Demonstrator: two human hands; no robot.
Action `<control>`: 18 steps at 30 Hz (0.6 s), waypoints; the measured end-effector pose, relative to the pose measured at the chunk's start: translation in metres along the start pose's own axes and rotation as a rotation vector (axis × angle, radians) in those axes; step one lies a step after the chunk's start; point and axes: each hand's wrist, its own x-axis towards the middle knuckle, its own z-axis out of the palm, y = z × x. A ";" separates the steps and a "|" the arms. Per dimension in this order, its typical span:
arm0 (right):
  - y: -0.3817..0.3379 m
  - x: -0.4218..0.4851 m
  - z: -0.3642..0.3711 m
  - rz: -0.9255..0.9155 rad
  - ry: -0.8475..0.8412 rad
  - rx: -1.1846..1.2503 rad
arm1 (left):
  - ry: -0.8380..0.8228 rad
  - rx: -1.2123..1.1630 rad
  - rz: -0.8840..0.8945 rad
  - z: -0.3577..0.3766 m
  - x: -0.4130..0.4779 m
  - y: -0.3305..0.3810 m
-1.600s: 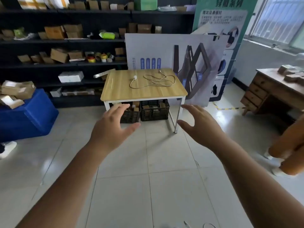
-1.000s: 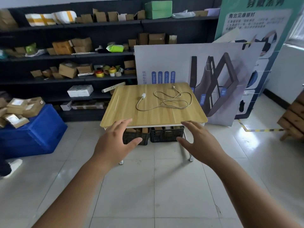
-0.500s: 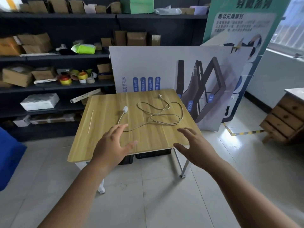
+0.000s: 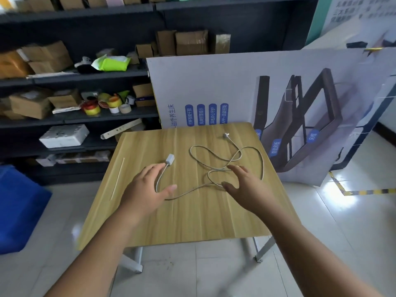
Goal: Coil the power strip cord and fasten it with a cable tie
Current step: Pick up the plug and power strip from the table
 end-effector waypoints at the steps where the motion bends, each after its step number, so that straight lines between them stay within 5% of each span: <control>1: 0.003 0.018 0.001 0.008 -0.008 0.007 | -0.005 0.006 -0.008 0.001 0.015 -0.001; 18: 0.031 0.229 0.068 0.310 -0.060 0.024 | -0.127 -0.152 -0.027 0.051 0.238 -0.102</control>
